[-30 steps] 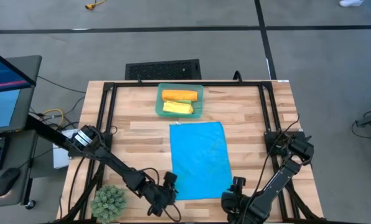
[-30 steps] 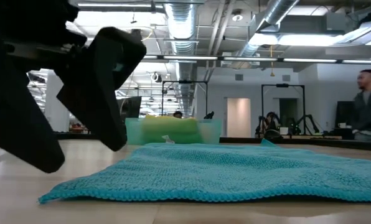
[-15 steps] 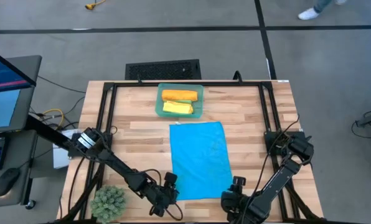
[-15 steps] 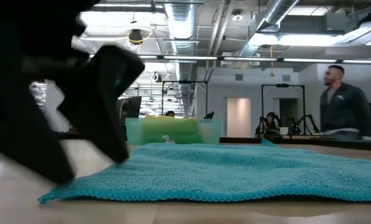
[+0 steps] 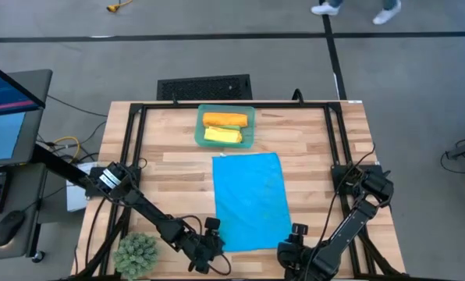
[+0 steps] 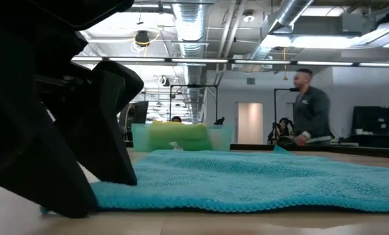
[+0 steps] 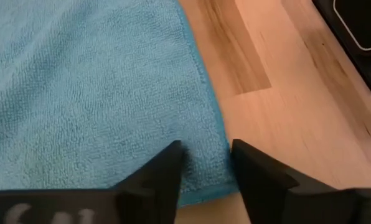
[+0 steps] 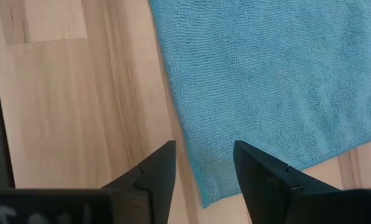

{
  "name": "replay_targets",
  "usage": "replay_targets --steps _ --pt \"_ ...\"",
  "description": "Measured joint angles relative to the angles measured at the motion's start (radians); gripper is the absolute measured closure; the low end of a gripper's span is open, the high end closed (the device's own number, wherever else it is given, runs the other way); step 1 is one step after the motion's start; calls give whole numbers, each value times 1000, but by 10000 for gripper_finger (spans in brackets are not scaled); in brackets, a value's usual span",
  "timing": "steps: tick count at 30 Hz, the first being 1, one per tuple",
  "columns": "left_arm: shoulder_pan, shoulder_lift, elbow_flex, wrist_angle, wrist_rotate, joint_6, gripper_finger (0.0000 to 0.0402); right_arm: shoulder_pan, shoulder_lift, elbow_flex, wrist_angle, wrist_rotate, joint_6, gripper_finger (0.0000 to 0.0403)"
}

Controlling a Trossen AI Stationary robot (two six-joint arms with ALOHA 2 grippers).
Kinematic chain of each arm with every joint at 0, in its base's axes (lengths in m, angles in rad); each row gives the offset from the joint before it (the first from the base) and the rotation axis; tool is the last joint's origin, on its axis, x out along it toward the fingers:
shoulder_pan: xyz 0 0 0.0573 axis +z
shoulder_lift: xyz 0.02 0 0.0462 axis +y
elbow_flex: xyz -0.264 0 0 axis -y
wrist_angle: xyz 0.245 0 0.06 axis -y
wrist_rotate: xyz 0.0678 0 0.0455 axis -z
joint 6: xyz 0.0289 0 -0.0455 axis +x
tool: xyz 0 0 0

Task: Roll microfiber towels into tight, uniform cylinder then place into a basket
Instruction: Fold the blue towel

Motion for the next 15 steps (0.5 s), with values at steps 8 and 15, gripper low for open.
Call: replay_targets --steps 8,15 --pt "0 2 -1 -1 24 38 385 3 19 -2 8 -1 12 218" --pt "-4 2 -2 -3 21 44 392 -3 74 4 56 -49 -19 220"
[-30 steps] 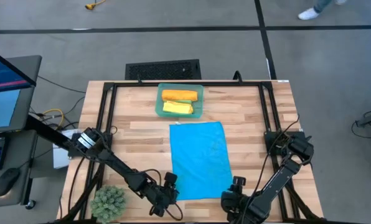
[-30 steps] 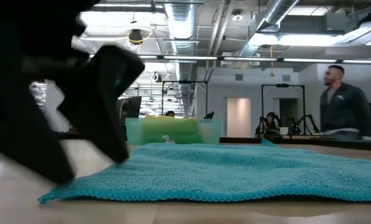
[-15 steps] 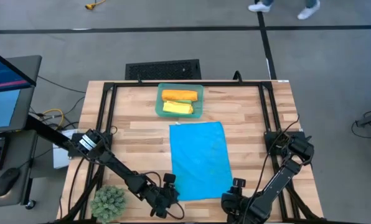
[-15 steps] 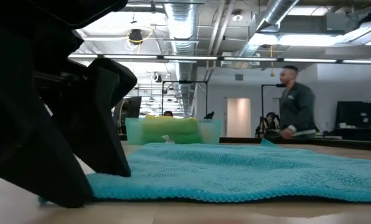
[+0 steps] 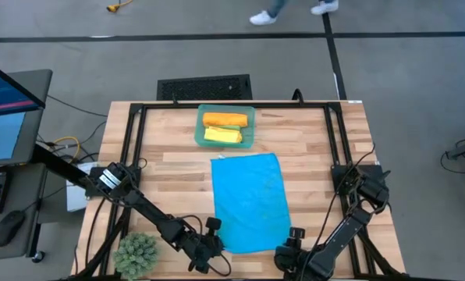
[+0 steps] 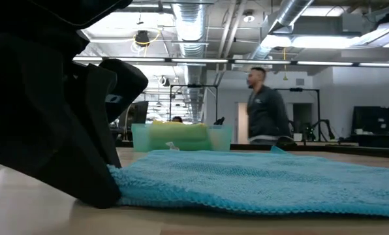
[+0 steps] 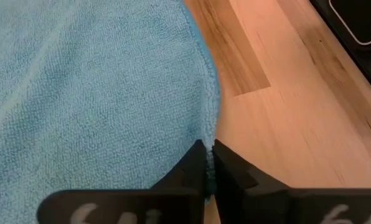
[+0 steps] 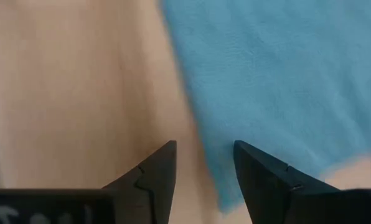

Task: Roll microfiber towels into tight, uniform cylinder then place into a basket
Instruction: Fold the blue towel

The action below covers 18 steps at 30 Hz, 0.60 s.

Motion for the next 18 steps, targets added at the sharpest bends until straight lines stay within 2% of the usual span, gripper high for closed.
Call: replay_targets --steps 10,18 --pt "-3 0 -1 0 9 -3 396 -21 17 2 -43 -7 17 224" --pt "-3 0 -2 -1 20 -11 396 -46 21 0 -77 -4 67 267"
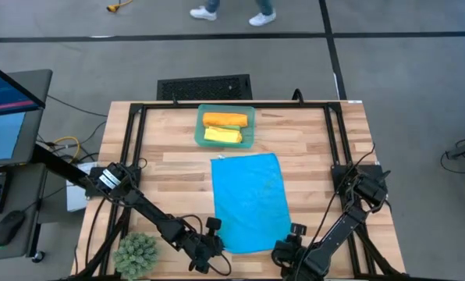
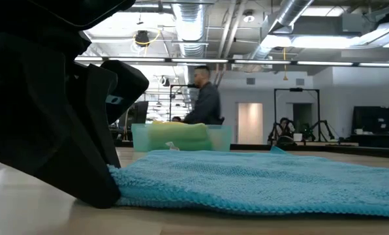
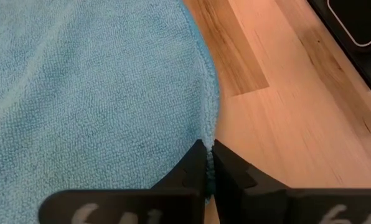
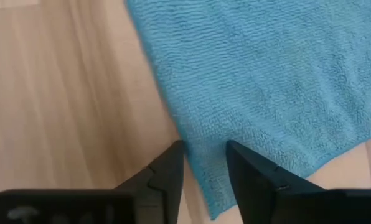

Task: Roll microfiber towels into tight, uniform cylinder then place into a basket
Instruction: Fold the blue towel

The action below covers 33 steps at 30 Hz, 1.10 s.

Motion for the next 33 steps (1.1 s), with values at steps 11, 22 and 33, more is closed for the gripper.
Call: replay_targets --steps 11,22,33 --pt "-1 0 0 0 -7 -3 395 -18 4 -6 7 22 78 394" --pt "-69 10 189 -395 -158 -18 395 37 11 91 -18 81 137 396" --pt "-185 7 407 -718 -348 -110 400 63 8 294 -133 185 119 400"
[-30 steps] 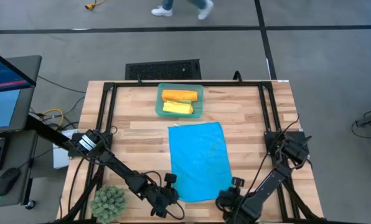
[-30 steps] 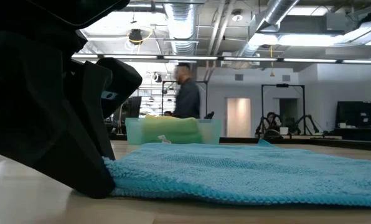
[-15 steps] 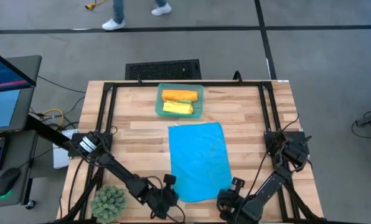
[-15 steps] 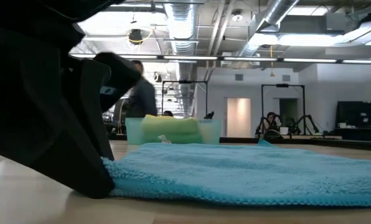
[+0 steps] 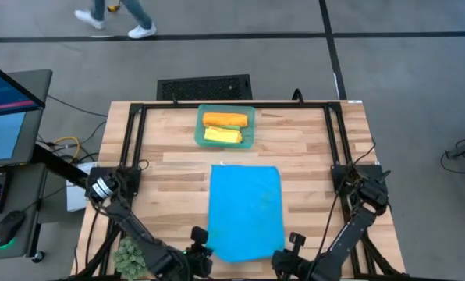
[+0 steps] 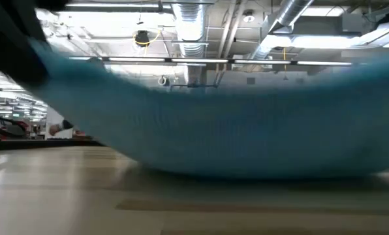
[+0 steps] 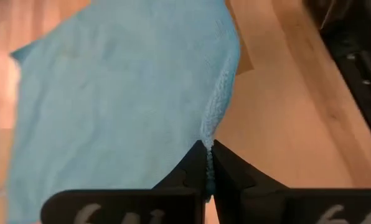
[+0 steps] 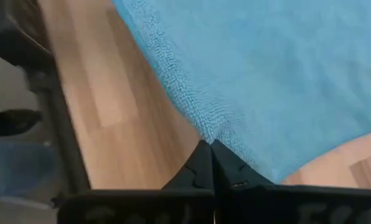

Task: Roll microfiber towels into tight, uniform cylinder then place into a basket
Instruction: Fold the blue towel

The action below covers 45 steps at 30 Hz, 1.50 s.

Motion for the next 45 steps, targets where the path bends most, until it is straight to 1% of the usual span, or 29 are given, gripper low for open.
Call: replay_targets --steps 3,6,9,13,17,20,23,26,28,30,33,37,40,43,45 --pt "-29 0 50 -71 -46 -36 401 0 -1 55 -1 28 -40 400" --pt "-55 0 112 -178 -129 -103 401 -1 -1 112 1 30 -81 401" --pt "-71 -2 177 -296 -196 -188 401 -7 -2 165 2 21 -138 400" --pt "-84 -3 256 -494 -265 -297 401 -19 -3 216 3 -19 -242 400" --pt "-77 -4 298 -696 -304 -407 401 -42 -4 230 -45 -34 -331 399" --pt "-54 -5 299 -798 -309 -473 401 -71 -4 230 -162 -32 -330 399" --pt "-17 -5 298 -885 -289 -535 401 -106 -4 228 -273 -11 -307 399" --pt "25 -5 279 -897 -282 -542 401 -146 -4 227 -358 16 -287 399" --pt "56 -5 266 -897 -279 -504 401 -173 -4 224 -376 20 -287 399" --pt "94 -5 236 -897 -271 -498 401 -197 -5 202 -377 21 -287 399" --pt "138 -5 173 -896 -255 -512 401 -222 -5 131 -368 22 -283 399" --pt "168 -5 93 -872 -281 -521 401 -232 -5 12 -337 16 -243 399" --pt "193 -5 51 -862 -313 -541 401 -247 -5 -41 -316 19 -229 399" --pt "228 -5 18 -776 -322 -509 401 -265 -5 -75 -278 -1 -235 399" --pt "248 -5 1 -708 -319 -462 401 -279 -5 -88 -261 -41 -251 399"
